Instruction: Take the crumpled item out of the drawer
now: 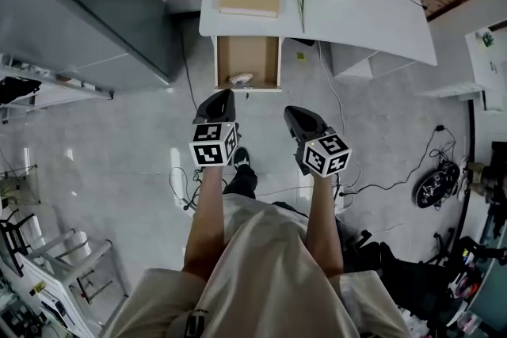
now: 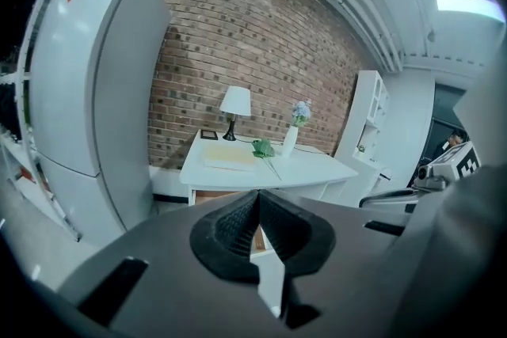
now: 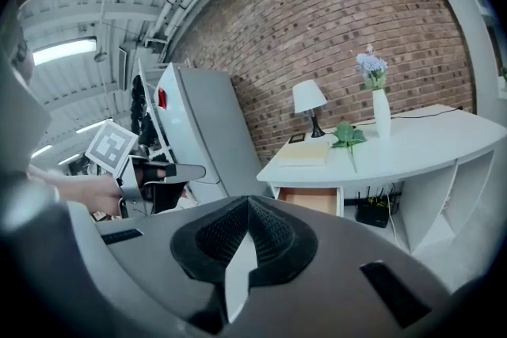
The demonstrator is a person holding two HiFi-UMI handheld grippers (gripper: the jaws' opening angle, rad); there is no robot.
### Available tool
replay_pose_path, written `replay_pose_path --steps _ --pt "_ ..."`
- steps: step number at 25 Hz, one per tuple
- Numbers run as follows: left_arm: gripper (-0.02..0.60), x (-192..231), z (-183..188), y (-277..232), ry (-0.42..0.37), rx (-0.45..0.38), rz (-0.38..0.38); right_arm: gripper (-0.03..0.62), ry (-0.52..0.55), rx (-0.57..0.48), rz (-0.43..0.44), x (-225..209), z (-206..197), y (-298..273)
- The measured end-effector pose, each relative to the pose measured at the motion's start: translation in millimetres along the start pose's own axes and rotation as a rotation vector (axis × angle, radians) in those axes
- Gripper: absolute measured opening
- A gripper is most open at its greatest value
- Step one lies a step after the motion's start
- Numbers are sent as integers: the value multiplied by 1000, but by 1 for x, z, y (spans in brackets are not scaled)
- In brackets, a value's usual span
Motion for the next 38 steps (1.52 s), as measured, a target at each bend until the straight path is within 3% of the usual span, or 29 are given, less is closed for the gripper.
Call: replay_pose_path --steps 5,11,15,19,26,38 --pt "15 22 21 -13 23 -8 -34 25 -113 63 -53 -17 27 -32" --pt "15 41 21 -32 45 24 -36 25 -56 105 -68 -24 52 -67" --pt "15 57 22 -39 80 24 -11 25 36 119 -52 -25 68 -93" --pt "15 68 22 -50 102 17 26 25 101 197 -52 -40 76 -123" --pt "15 77 37 -80 124 32 112 25 275 354 37 -75 99 -184" --pt "15 71 38 -118 188 40 249 25 537 609 230 -125 81 -281"
Point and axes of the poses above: the fingertips, and each gripper's own axes: y backward along the fingers, x to its left, z out of its top, the point moved 7 cm from there along y, backward along the fingers, and after that the axes turned 12 degrees about x, right-handed, at the moved point
